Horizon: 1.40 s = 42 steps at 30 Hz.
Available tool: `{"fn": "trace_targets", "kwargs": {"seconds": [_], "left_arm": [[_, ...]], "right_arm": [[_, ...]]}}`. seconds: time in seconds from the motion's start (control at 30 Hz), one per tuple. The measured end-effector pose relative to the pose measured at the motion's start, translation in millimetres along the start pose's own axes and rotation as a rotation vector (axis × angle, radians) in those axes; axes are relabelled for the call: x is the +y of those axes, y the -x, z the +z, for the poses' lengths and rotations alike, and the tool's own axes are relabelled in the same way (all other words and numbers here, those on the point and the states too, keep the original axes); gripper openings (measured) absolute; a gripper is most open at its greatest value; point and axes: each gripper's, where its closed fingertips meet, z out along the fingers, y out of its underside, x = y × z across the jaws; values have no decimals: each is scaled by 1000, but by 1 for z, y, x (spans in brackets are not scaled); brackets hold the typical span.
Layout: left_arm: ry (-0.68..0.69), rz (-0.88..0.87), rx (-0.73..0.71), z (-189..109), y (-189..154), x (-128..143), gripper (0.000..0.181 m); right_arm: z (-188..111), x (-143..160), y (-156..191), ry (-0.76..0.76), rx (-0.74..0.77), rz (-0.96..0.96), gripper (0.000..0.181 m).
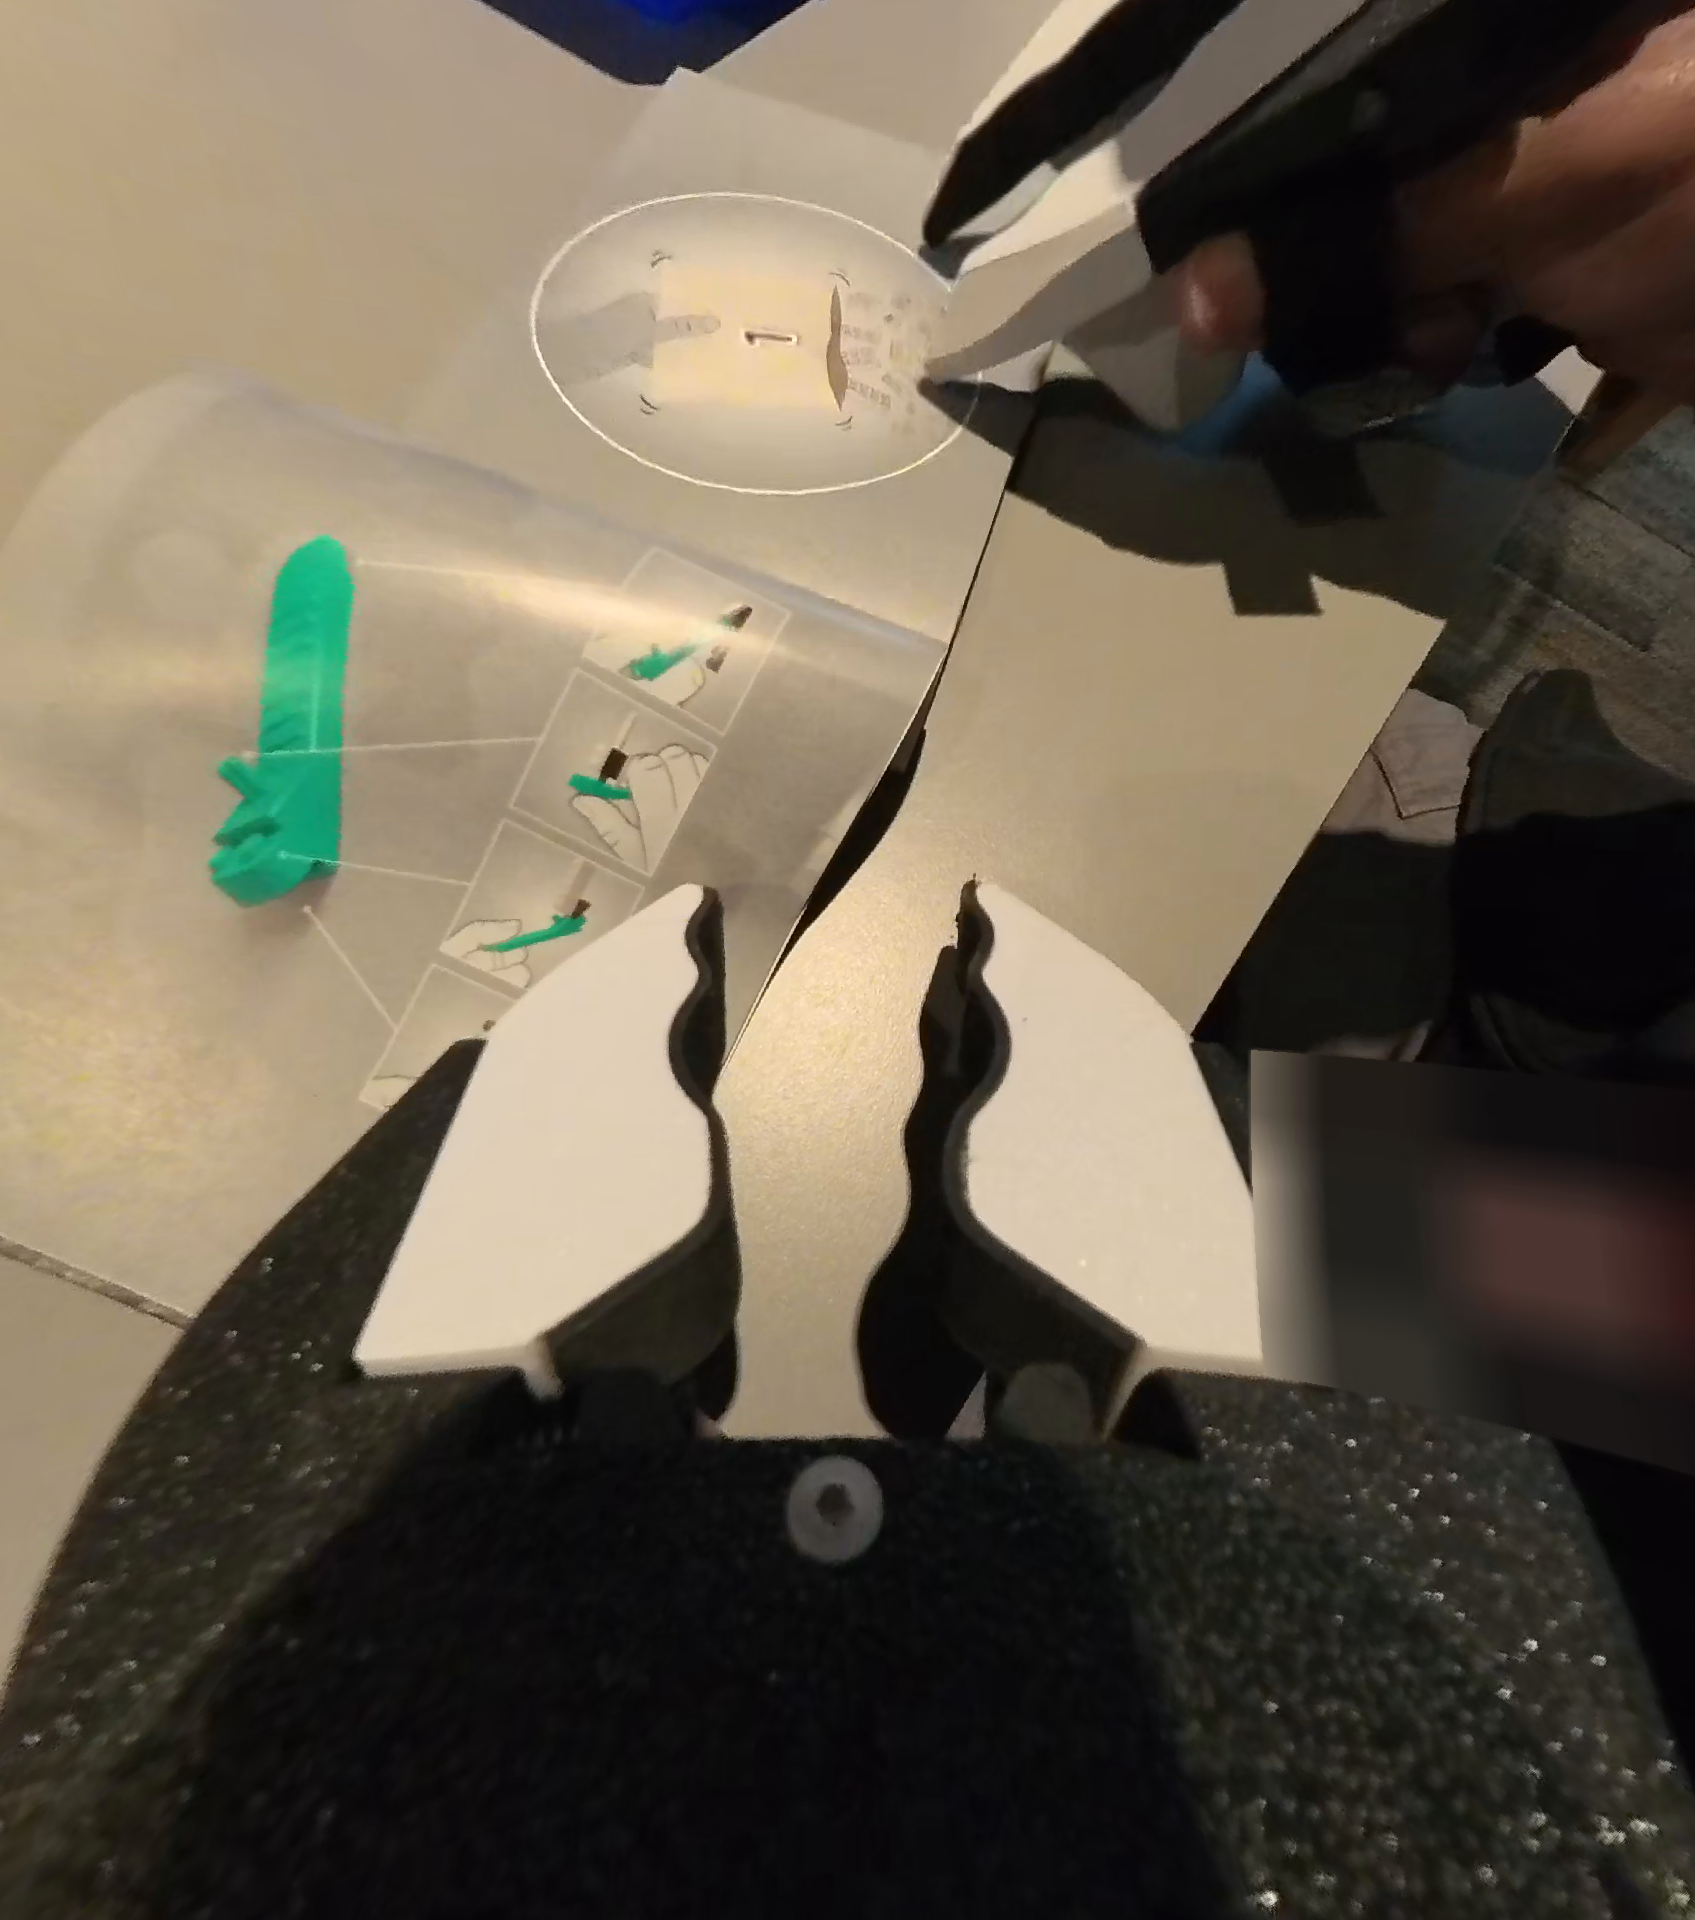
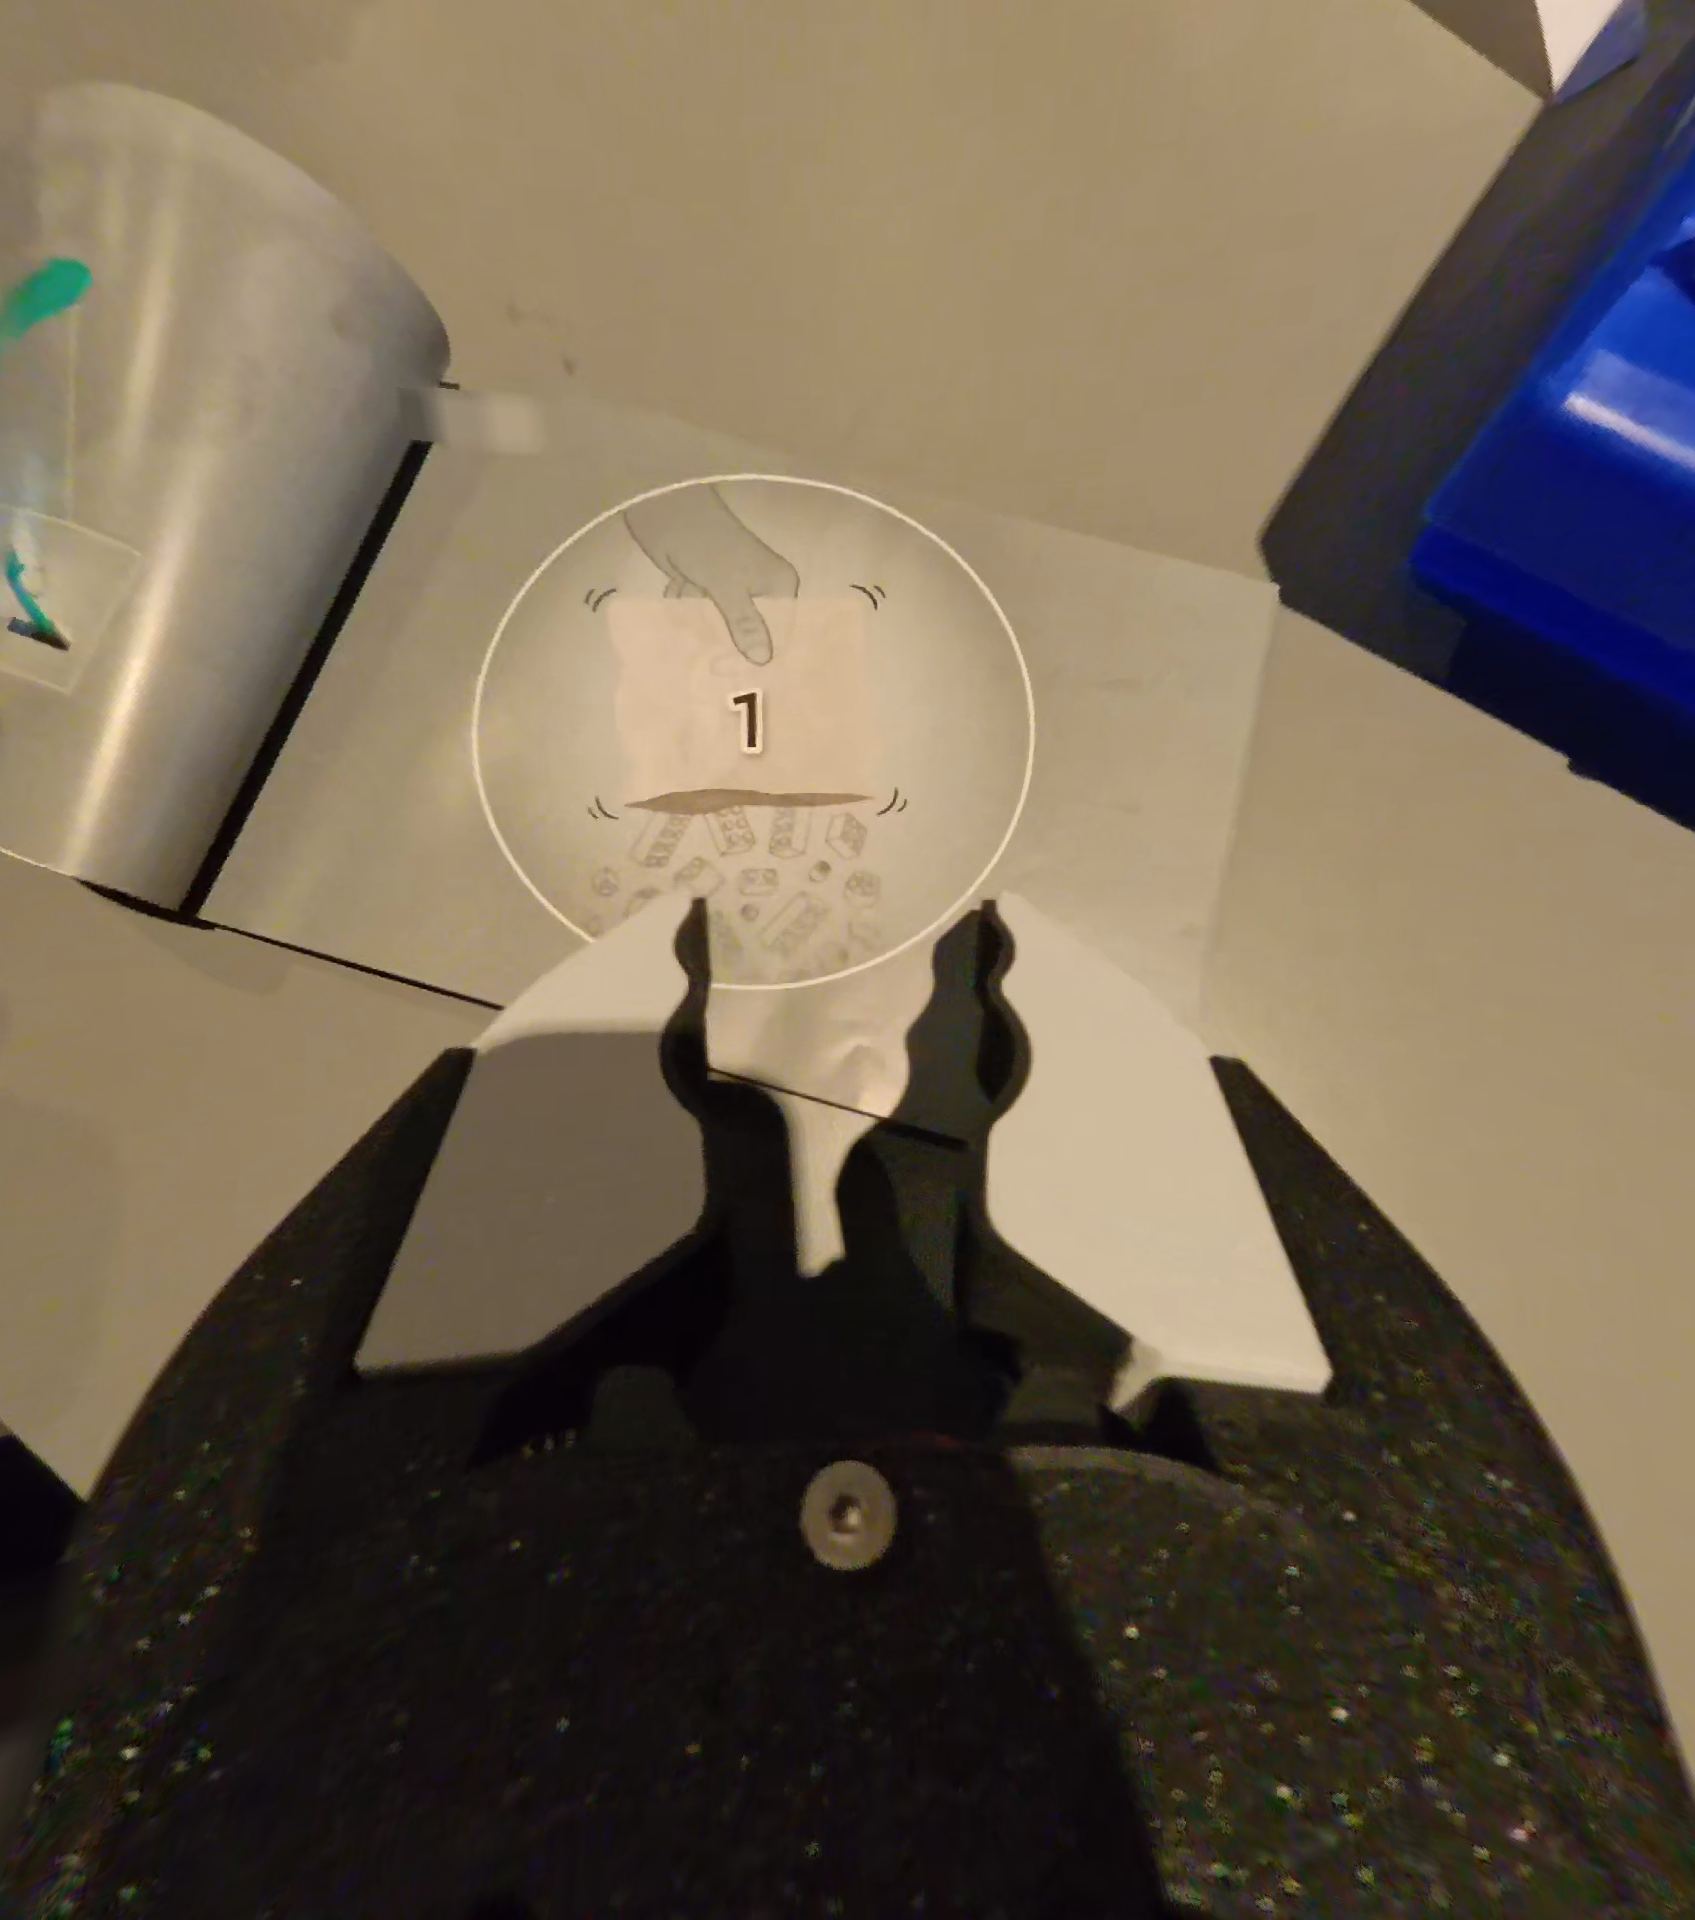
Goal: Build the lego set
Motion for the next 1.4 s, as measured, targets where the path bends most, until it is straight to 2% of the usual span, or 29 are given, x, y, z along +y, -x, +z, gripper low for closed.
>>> {"fn": "trace_targets", "kwargs": {"seconds": [0.23,0.57,0.7,0.97,1.1,1.4], "left_arm": [[-7,-5,7,-1,0,-1,43],[-15,-8,14,-1,0,-1,42],[-18,-11,17,-2,-1,-1,42],[-20,-9,19,-2,-1,-1,42],[-23,-9,22,-2,-1,-1,42],[-30,-13,30,-3,-2,-2,42]], "right_arm": [[-3,6,-15,16,57,80,70],[-2,4,-19,18,144,60,85],[2,5,-13,36,96,62,73],[1,4,-9,34,92,60,65],[1,3,-5,25,80,50,42],[1,2,0,25,61,45,31]]}}
